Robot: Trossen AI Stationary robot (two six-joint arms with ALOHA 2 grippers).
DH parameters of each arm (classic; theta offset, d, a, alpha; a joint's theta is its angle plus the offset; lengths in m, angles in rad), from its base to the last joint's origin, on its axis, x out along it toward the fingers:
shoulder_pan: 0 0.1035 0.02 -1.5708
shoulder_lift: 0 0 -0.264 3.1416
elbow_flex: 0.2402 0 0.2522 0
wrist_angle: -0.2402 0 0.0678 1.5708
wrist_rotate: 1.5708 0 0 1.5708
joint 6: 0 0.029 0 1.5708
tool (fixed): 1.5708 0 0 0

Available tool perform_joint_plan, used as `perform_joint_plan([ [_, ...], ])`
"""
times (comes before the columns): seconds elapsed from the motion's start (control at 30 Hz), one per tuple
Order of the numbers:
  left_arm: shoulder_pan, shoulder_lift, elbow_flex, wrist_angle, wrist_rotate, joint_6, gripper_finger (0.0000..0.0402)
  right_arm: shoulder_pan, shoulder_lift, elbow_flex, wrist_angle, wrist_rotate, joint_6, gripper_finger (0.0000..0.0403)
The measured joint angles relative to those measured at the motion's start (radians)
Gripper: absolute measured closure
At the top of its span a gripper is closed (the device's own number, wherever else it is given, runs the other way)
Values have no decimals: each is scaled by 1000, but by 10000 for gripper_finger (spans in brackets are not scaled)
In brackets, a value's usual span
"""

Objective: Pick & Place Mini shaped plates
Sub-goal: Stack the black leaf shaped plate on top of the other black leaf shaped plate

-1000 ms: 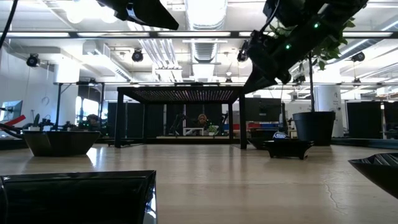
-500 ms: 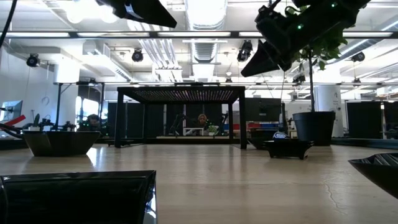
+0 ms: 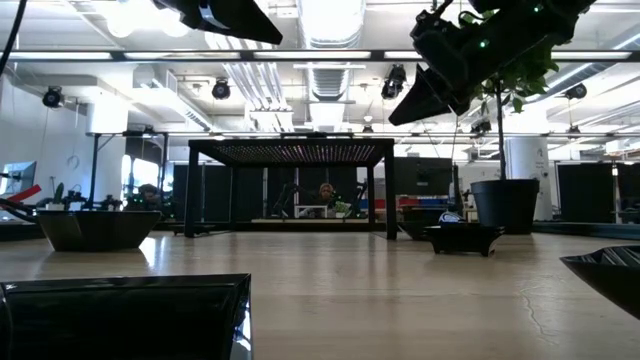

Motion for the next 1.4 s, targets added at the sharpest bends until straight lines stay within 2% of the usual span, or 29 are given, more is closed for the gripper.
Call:
perform_joint_plan([
  [0.33, 0, 0, 0, -7, 0, -9, 310, 0, 0, 0, -102, -11, 65, 349],
  [0.83, 0, 0, 0, -4, 0, -8, 310, 0, 0, 0, -105, -13, 76, 349],
  [0.9, -1, -2, 0, -4, 0, 7, 310, 0, -1, 0, -114, -51, 110, 349],
  [1.0, -2, -18, 0, -33, 0, 4, 310, 0, -7, 0, -170, -176, 157, 349],
  [1.1, -1, -45, 0, -94, -1, -44, 310, 4, -4, -1, -223, -220, 203, 349],
  [1.27, -1, -88, 0, -184, 2, -160, 310, -13, 0, -3, -334, -214, 218, 349],
  [1.4, -1, -115, 0, -227, 3, -215, 310, -37, 0, -18, -342, -128, 221, 349],
])
